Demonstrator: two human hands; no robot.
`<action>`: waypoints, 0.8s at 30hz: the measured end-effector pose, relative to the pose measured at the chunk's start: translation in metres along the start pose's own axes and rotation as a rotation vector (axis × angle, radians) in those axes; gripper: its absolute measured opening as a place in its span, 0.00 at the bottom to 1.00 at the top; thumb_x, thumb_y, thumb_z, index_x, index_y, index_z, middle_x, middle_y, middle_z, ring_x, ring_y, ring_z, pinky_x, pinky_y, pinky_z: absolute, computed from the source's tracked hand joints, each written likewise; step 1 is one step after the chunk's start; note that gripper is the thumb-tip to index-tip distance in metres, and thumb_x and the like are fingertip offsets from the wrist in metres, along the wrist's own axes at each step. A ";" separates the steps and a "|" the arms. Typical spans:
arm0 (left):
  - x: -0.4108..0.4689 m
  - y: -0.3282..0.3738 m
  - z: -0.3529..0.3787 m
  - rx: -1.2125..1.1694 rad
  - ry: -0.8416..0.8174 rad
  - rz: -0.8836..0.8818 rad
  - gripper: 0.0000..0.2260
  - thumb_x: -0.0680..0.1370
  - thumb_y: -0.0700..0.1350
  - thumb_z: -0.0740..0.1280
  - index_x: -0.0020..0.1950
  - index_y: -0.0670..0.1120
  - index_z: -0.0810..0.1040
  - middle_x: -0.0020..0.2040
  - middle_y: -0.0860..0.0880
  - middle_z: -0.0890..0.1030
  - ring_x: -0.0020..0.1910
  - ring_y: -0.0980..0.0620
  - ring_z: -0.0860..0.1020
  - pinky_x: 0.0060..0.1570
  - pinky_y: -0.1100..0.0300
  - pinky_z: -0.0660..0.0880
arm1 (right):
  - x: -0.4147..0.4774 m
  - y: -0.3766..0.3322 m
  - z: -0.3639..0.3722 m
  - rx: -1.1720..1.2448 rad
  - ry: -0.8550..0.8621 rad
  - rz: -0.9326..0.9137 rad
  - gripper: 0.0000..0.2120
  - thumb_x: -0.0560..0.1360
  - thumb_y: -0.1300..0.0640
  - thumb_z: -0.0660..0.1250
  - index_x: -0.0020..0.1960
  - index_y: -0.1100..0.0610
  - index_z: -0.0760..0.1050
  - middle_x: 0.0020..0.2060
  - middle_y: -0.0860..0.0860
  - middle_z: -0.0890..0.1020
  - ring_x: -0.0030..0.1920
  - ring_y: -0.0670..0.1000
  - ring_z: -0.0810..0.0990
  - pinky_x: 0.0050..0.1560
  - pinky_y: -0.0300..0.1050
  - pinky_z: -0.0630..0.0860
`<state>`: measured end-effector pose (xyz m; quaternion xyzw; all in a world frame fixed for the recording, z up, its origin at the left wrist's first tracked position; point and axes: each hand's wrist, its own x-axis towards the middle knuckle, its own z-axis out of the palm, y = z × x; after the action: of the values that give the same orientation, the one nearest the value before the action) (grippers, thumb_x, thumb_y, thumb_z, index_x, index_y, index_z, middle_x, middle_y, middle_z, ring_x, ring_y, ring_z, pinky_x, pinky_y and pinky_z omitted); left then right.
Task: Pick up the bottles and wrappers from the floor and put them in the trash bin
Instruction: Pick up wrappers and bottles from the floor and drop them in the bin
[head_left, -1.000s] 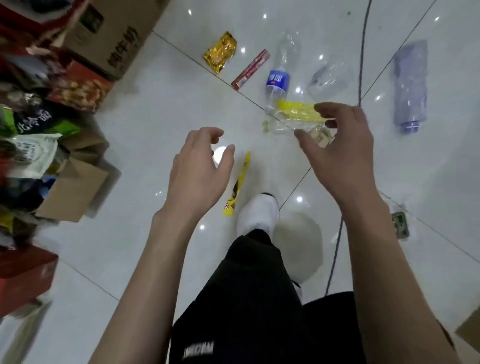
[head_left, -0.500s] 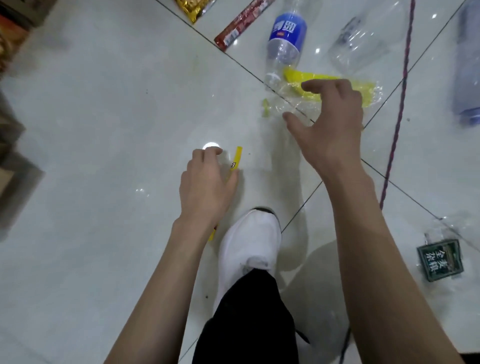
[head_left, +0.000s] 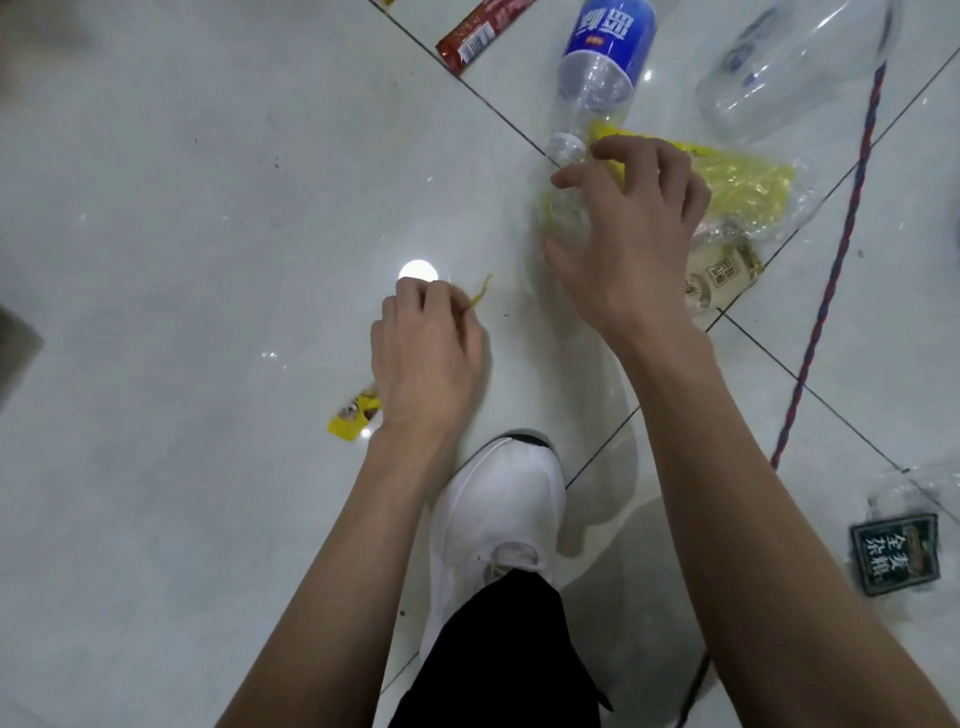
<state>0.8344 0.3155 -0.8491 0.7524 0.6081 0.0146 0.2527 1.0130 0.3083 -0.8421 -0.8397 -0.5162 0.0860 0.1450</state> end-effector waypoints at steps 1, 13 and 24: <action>0.003 0.001 -0.002 -0.027 0.003 -0.001 0.05 0.77 0.44 0.65 0.50 0.45 0.79 0.52 0.45 0.77 0.47 0.42 0.76 0.47 0.47 0.71 | 0.002 -0.001 0.003 -0.009 -0.013 0.010 0.20 0.67 0.52 0.68 0.59 0.49 0.80 0.65 0.53 0.76 0.67 0.61 0.71 0.66 0.53 0.60; 0.023 0.017 -0.038 -0.287 0.054 -0.003 0.05 0.79 0.44 0.64 0.53 0.47 0.78 0.49 0.54 0.78 0.45 0.50 0.77 0.52 0.44 0.74 | 0.000 -0.008 -0.004 -0.072 -0.047 0.122 0.19 0.70 0.48 0.73 0.61 0.43 0.80 0.67 0.51 0.75 0.67 0.61 0.70 0.63 0.50 0.54; 0.009 0.050 -0.148 -0.344 0.309 0.190 0.05 0.80 0.44 0.65 0.55 0.49 0.79 0.51 0.55 0.79 0.45 0.56 0.77 0.51 0.52 0.76 | 0.004 -0.058 -0.097 0.232 0.207 0.260 0.17 0.78 0.35 0.61 0.63 0.40 0.76 0.59 0.41 0.80 0.61 0.47 0.74 0.64 0.54 0.55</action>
<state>0.8331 0.3713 -0.7030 0.7409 0.5545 0.2568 0.2786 0.9945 0.3219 -0.7314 -0.8814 -0.3721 0.0759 0.2807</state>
